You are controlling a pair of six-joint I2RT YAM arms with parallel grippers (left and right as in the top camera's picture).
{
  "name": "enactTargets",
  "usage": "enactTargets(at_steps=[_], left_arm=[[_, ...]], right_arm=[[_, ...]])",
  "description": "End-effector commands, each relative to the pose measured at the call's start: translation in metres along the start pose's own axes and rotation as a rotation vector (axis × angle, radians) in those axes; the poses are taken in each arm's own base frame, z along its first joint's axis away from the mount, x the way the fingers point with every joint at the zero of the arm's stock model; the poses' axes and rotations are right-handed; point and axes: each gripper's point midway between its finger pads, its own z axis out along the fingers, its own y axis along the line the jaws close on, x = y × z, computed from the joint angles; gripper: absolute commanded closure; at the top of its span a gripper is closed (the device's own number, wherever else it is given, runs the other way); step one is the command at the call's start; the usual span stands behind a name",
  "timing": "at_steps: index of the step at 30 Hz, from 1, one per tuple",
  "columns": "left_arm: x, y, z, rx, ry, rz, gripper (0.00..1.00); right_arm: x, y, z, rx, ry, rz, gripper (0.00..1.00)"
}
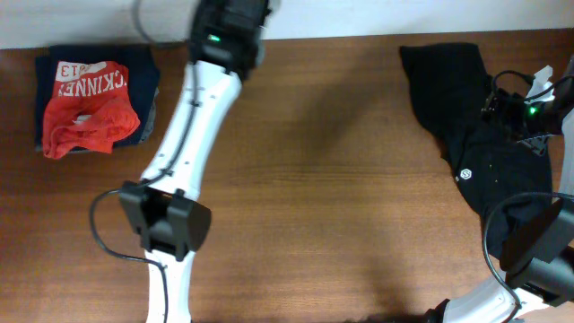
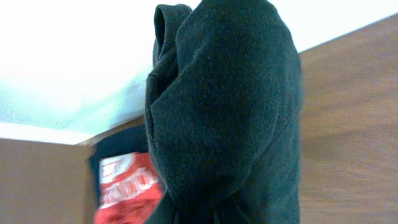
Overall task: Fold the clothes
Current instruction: 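Lift the bundle with the left gripper and carry it to the top-left stack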
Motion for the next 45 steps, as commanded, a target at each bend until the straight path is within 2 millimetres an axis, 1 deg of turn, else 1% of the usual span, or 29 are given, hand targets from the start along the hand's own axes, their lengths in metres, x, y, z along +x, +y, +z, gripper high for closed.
enactTargets(at_steps=[1,3,4,6,9,10,12,14,17,18,20,22,25,27,28,29,30,32,33,36,41,45], left_arm=[[-0.002,0.108,-0.015,-0.168,-0.034,-0.111,1.00],[0.009,0.152,-0.008,-0.229,-0.022,-0.176,1.00],[0.017,0.179,-0.003,-0.269,-0.020,-0.212,1.00],[0.029,0.213,0.006,-0.317,-0.012,-0.223,1.00],[0.050,0.258,0.021,-0.346,-0.005,-0.211,1.00],[0.054,0.267,0.023,-0.348,-0.007,-0.205,1.00],[0.066,0.293,0.029,-0.365,-0.017,-0.214,1.00],[0.081,0.323,0.036,-0.366,-0.042,-0.250,1.00],[0.093,0.339,0.044,-0.300,-0.088,-0.260,1.00],[0.095,0.341,0.046,-0.272,-0.102,-0.244,1.00],[0.105,0.344,0.056,-0.209,-0.121,-0.157,1.00],[0.118,0.347,0.067,-0.196,-0.094,-0.040,1.00],[0.138,0.342,0.092,-0.160,-0.054,0.080,1.00],[0.154,0.333,0.119,-0.118,-0.027,0.122,1.00],[0.158,0.331,0.125,-0.116,-0.017,0.120,1.00],[0.165,0.329,0.136,-0.111,-0.002,0.114,1.00],[0.168,0.328,0.141,-0.107,0.002,0.114,1.00],[0.176,0.334,0.149,-0.137,0.024,0.075,1.00],[0.179,0.341,0.149,-0.170,0.034,0.046,1.00],[0.185,0.353,0.148,-0.196,0.034,0.033,1.00],[0.194,0.356,0.149,-0.187,0.046,0.020,1.00],[0.207,0.369,0.147,-0.216,0.066,-0.023,1.00]], right_arm=[[-0.003,0.019,-0.009,-0.026,-0.026,-0.034,0.01],[-0.001,0.027,-0.006,-0.029,-0.018,-0.056,0.01],[-0.001,0.031,-0.005,-0.032,-0.017,-0.064,0.01],[0.000,0.038,-0.003,-0.037,-0.015,-0.081,0.01],[0.003,0.043,-0.001,-0.042,-0.008,-0.093,0.01],[0.004,0.046,0.000,-0.043,-0.001,-0.097,0.01],[0.010,0.049,0.001,-0.041,0.022,-0.103,0.01],[0.018,0.046,0.003,0.008,0.048,-0.111,0.01],[0.023,0.045,0.004,0.040,0.066,-0.118,0.01],[0.024,0.045,0.004,0.040,0.073,-0.117,0.01],[0.030,0.047,0.004,0.041,0.093,-0.118,0.01],[0.033,0.048,0.004,0.042,0.106,-0.118,0.01],[0.036,0.048,0.004,0.043,0.119,-0.115,0.01],[0.039,0.047,0.004,0.045,0.131,-0.111,0.01],[0.041,0.047,0.003,0.046,0.139,-0.109,0.01],[0.043,0.046,0.003,0.047,0.145,-0.107,0.01],[0.044,0.046,0.003,0.048,0.149,-0.106,0.01],[0.045,0.045,0.003,0.053,0.155,-0.105,0.01],[0.045,0.045,0.003,0.053,0.156,-0.104,0.01],[0.046,0.045,0.003,0.053,0.157,-0.104,0.01],[0.044,0.045,0.003,0.052,0.151,-0.106,0.01],[0.044,0.046,0.003,0.052,0.150,-0.106,0.01]])
